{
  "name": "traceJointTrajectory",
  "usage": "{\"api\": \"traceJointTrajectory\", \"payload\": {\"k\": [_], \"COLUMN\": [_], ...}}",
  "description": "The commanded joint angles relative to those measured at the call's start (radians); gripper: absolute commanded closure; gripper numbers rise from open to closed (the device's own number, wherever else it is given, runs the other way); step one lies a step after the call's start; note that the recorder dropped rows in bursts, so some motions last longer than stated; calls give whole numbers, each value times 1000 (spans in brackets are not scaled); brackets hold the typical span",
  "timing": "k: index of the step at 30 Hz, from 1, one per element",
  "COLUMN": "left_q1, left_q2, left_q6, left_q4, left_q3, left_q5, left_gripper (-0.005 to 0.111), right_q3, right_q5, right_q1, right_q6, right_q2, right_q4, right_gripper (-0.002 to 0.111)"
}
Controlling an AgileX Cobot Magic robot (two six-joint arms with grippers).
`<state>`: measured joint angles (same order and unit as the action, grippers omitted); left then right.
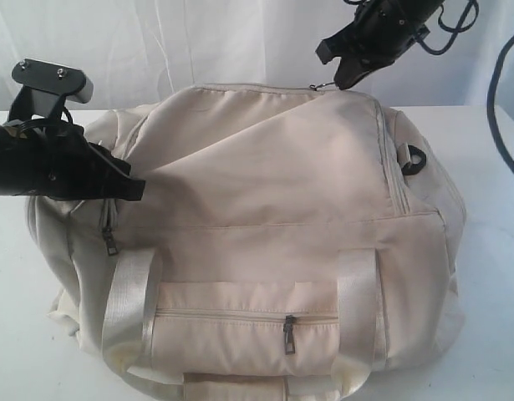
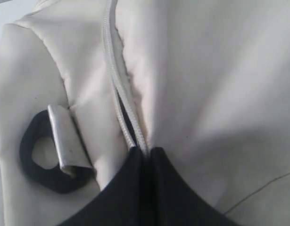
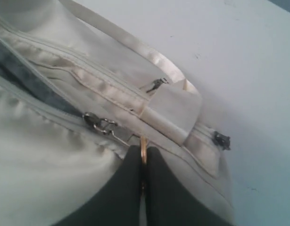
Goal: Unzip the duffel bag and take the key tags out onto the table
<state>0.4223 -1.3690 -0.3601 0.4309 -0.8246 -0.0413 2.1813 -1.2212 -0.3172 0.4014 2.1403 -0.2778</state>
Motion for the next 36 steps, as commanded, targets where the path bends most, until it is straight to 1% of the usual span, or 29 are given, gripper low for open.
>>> {"api": "traceJointTrajectory", "payload": {"k": [1, 4, 11, 24, 36], "left_q1": [-3, -3, -3, -3, -3], "left_q2": [1, 1, 1, 1, 1], "left_q6": [-3, -3, -3, -3, -3], "left_q4": [9, 9, 9, 9, 9], "left_q3": [11, 11, 11, 11, 11], "left_q5": [15, 15, 13, 11, 11], "left_gripper": [107, 107, 107, 107, 107], "right_q3": [9, -6, -105, -345, -542], "right_q5": [0, 0, 0, 0, 34], "right_q1": [47, 70, 120, 119, 119], "right_q6": [-12, -12, -13, -21, -21], "right_q2": [-37, -61, -127, -268, -384], "right_q4": [29, 33, 24, 21, -51], "right_gripper": [108, 108, 108, 108, 108]}}
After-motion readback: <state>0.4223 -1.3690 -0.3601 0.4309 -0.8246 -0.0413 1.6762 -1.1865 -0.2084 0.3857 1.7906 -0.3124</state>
